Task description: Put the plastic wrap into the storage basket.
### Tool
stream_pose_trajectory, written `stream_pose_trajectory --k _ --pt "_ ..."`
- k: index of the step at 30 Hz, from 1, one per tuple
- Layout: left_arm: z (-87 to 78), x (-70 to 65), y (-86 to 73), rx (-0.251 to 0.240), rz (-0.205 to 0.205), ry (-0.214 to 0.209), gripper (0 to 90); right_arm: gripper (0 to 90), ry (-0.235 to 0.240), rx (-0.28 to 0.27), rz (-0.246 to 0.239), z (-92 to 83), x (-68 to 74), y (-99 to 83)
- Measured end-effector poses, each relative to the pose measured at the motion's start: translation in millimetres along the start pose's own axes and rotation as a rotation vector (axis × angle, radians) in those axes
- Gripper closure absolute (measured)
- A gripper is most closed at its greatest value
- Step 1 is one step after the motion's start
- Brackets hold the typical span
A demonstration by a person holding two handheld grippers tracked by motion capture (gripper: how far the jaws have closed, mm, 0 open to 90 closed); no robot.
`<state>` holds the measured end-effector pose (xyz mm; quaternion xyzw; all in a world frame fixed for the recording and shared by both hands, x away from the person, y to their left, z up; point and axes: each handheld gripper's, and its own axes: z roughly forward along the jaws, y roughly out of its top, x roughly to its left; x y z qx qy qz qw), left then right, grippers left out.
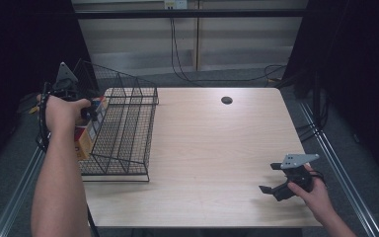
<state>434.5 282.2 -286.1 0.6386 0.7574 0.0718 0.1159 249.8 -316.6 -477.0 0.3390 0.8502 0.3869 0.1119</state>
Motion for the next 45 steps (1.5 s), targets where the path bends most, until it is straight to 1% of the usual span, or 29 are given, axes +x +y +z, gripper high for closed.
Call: stream_pose_trajectory --k 2,3,4,5,7,10,12,14,15,16,18,19,20,24,26,27,28,29,32,36,37,38,40,41,45 --pt "-9.4 1.2 0.3 -0.053 -0.018 -0.044 38.1 3.0 0.000 0.006 0.003 0.2 -0.1 -0.1" --pt "-12.9 0.6 -0.3 -0.065 -0.024 -0.072 36.2 3.0 0.005 0.005 0.003 0.7 0.0 -0.1" --pt "-16.7 -1.4 -0.9 -0.062 -0.017 -0.069 34.0 3.0 0.004 0.005 0.002 0.9 0.2 0.0" --pt "-18.1 -2.9 -1.6 -0.058 -0.011 -0.064 35.1 3.0 0.002 0.005 -0.002 0.9 0.7 0.5" --pt "-19.5 -7.8 -3.9 -0.060 -0.008 -0.085 34.2 3.0 0.002 0.005 -0.004 0.3 1.0 1.1" --pt "-21.8 -15.2 -5.7 -0.067 0.012 -0.092 33.5 3.0 0.000 0.003 -0.009 -0.1 1.2 0.8" --pt "-23.3 -22.3 -6.2 -0.066 0.029 -0.107 33.4 3.0 0.001 0.002 -0.008 -0.3 1.0 0.2" --pt "-25.4 -29.0 -6.1 -0.085 0.032 -0.114 31.9 3.0 -0.003 0.005 -0.006 -0.6 0.6 0.1" --pt "-26.0 -32.4 -5.8 -0.095 0.037 -0.119 31.1 3.0 0.004 0.003 -0.003 -0.5 0.4 0.1" --pt "-26.7 -35.8 -5.8 -0.095 0.044 -0.126 30.6 3.0 0.003 0.003 -0.003 -0.7 0.2 0.1" --pt "-26.2 -42.1 -6.3 -0.099 0.065 -0.132 29.8 3.0 0.003 0.004 -0.003 -1.0 -0.4 -0.2" --pt "-26.0 -45.5 -6.9 -0.097 0.067 -0.141 29.8 3.0 -0.004 0.006 0.002 -1.3 -0.1 -0.3" --pt "-25.4 -48.3 -7.6 -0.096 0.078 -0.148 29.8 3.0 -0.003 0.005 0.001 -1.6 0.0 -0.4" --pt "-23.6 -59.6 -10.5 -0.111 0.096 -0.171 28.8 3.0 0.003 0.000 0.002 -2.5 0.6 0.1" --pt "-22.4 -63.8 -12.2 -0.117 0.095 -0.187 27.9 3.0 0.007 -0.003 -0.003 -2.5 0.7 0.1" --pt "-21.9 -64.7 -12.7 -0.109 0.114 -0.195 28.7 3.0 0.008 -0.003 -0.002 -2.5 0.8 0.1" --pt "-20.9 -67.2 -13.8 -0.115 0.107 -0.198 28.8 3.0 0.009 -0.002 -0.003 -2.5 0.9 0.1" --pt "-20.9 -68.0 -14.2 -0.110 0.118 -0.202 28.9 3.0 0.008 -0.003 -0.003 -2.6 0.9 0.2" --pt "-20.3 -72.7 -16.9 -0.124 0.123 -0.223 28.9 3.0 0.005 -0.006 -0.005 -2.8 0.6 0.3" --pt "-18.2 -79.0 -20.3 -0.115 0.156 -0.241 28.7 3.0 0.004 -0.004 -0.004 -2.5 0.5 0.1" --pt "-17.8 -80.8 -21.3 -0.126 0.152 -0.250 28.4 3.0 0.004 -0.004 -0.004 -2.5 0.6 0.2" --pt "-17.8 -82.3 -22.4 -0.117 0.165 -0.258 28.4 3.0 0.003 -0.004 -0.004 -2.6 0.7 0.3" --pt "-17.0 -85.0 -24.4 -0.132 0.169 -0.261 28.2 3.0 0.002 -0.006 -0.006 -2.6 0.8 0.4" --pt "-16.9 -86.6 -26.0 -0.138 0.175 -0.271 28.1 3.0 0.004 -0.004 -0.003 -2.8 1.1 0.4" --pt "-13.9 -91.5 -31.3 -0.139 0.190 -0.303 27.8 3.0 0.004 -0.002 -0.008 -2.0 1.2 0.4"
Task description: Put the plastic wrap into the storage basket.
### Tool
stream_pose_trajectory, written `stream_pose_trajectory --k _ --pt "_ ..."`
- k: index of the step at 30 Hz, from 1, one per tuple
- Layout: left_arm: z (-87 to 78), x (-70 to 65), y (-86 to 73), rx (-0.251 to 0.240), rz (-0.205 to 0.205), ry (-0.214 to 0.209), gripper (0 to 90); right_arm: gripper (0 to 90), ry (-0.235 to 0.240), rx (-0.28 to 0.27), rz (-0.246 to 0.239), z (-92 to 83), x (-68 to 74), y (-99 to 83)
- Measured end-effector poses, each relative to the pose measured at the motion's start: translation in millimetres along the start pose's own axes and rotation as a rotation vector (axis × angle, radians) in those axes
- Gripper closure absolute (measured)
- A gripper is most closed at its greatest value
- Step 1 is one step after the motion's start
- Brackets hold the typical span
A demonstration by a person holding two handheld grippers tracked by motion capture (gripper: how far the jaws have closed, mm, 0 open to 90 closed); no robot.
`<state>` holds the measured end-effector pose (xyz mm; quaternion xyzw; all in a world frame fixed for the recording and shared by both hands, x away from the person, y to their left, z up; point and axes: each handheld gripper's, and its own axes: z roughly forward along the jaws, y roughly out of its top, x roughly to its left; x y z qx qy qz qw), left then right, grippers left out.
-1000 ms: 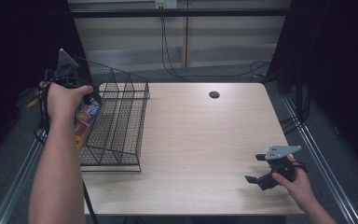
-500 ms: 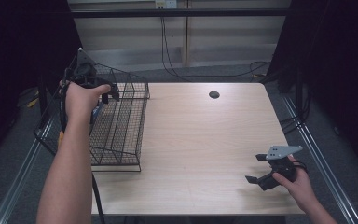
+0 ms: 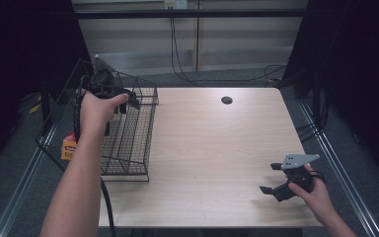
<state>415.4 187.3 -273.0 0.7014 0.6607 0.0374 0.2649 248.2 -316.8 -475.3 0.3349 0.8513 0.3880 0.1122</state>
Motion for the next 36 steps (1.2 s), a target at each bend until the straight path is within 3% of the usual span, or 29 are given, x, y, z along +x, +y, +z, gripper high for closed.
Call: stream_pose_trajectory --k 27,36 --pt "36.9 -45.6 -36.7 0.025 0.187 -0.130 20.7 3.0 -0.002 0.005 0.003 -1.0 0.7 0.1" --pt "52.1 -55.1 -48.5 0.048 0.250 -0.149 16.6 3.0 -0.002 0.007 -0.002 -0.6 1.1 0.2"
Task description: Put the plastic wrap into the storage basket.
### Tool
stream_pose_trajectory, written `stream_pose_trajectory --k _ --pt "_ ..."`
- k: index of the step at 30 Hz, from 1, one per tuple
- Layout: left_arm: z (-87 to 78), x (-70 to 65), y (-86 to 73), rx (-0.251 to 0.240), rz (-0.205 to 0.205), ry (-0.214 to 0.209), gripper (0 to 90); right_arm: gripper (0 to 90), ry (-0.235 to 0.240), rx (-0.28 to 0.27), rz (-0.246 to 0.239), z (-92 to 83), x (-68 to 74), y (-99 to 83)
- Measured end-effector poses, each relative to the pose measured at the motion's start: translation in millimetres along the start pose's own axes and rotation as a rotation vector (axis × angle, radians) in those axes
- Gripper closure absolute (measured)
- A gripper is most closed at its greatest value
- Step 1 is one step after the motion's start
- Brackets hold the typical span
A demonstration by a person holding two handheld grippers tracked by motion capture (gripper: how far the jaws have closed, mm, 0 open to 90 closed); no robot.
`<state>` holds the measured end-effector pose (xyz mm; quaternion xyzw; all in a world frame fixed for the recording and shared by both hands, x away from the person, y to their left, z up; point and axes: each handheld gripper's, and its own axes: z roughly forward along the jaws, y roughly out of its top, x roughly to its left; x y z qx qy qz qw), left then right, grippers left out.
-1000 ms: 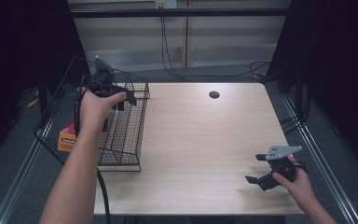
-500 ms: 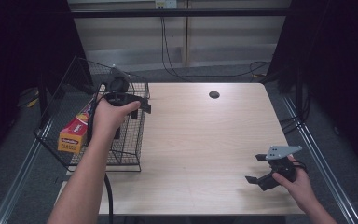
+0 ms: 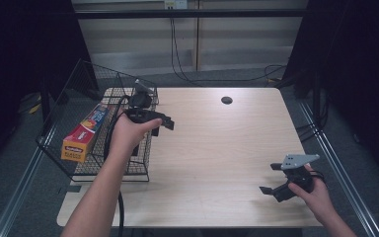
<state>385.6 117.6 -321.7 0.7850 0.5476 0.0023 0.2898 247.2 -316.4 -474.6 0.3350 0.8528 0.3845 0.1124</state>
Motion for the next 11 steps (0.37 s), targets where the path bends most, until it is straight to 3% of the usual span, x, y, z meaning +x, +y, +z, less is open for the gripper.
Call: stream_pose_trajectory --k 11 --pt "17.3 -11.7 -9.5 -0.003 0.076 -0.039 12.1 2.9 -0.002 0.003 0.003 1.2 0.4 -0.4"
